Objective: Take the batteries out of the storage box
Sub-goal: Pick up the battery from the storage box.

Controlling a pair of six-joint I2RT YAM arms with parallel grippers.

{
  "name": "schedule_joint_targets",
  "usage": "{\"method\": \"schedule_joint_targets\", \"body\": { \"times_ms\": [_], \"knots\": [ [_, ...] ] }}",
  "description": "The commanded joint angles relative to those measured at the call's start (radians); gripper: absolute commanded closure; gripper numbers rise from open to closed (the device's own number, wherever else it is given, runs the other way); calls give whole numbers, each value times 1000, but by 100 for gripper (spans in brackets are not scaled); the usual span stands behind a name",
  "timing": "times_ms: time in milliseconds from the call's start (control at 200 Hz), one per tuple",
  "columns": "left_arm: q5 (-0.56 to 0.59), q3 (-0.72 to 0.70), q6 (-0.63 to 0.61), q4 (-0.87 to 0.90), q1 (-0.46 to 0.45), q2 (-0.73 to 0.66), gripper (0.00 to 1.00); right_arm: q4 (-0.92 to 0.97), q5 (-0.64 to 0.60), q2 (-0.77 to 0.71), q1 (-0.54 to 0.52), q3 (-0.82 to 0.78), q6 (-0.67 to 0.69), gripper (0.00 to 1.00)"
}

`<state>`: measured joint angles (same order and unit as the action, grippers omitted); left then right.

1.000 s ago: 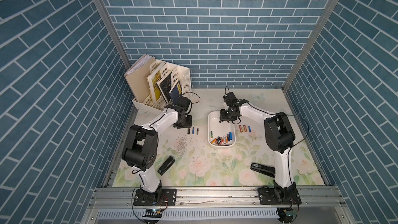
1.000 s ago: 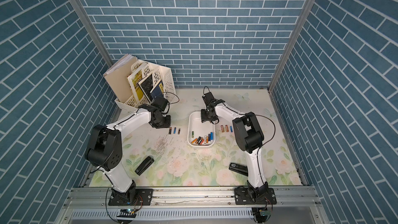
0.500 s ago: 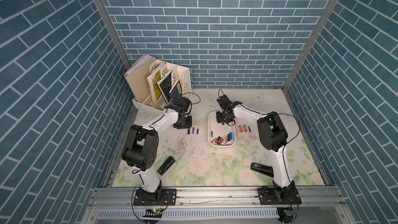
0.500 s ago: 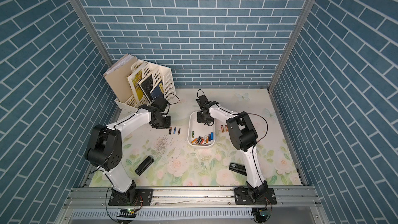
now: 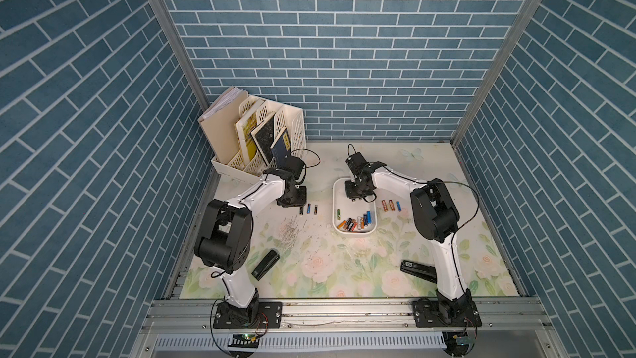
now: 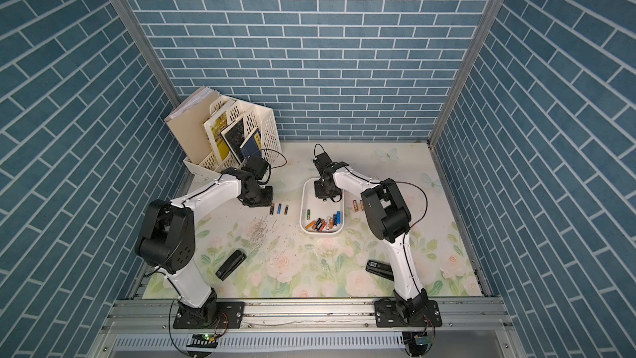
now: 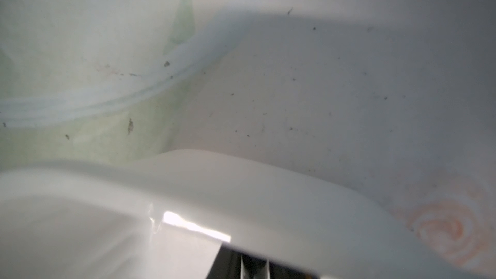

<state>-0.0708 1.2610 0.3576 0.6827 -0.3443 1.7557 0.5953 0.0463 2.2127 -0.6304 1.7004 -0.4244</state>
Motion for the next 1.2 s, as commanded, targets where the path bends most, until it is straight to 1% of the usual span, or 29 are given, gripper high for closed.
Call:
{"method": "schedule_joint_targets", "body": {
  "times_ms": [0,195,220,245,270,365,595,745,900,1010,1195],
  "knots": [
    [-1,-16,-3,6,7,-30,60,39,24,21,-10,21,48,81],
    [-1,-18,0,7,7,-35,61,39,23,-12,-11,22,53,84],
    [-1,-19,1,6,7,-36,61,40,24,-12,-10,21,53,84],
    [-1,-20,1,6,7,-36,61,40,51,-12,-9,21,55,84],
    [-1,-20,1,6,7,-35,61,42,50,-44,-10,21,54,84],
    [-6,-25,3,2,7,-33,61,49,52,-77,-10,19,55,84],
    [-14,-36,7,-12,5,-32,61,96,70,-135,-3,44,68,84],
    [-17,-37,6,-12,5,-33,61,132,78,-173,19,62,82,84],
    [-19,-34,6,-12,5,-33,61,170,72,-233,75,47,108,84],
    [-20,-28,5,-11,5,-28,61,192,61,-285,141,9,122,84],
    [-19,-13,1,-5,5,-21,61,191,35,-395,269,-129,162,84]
  ]
}}
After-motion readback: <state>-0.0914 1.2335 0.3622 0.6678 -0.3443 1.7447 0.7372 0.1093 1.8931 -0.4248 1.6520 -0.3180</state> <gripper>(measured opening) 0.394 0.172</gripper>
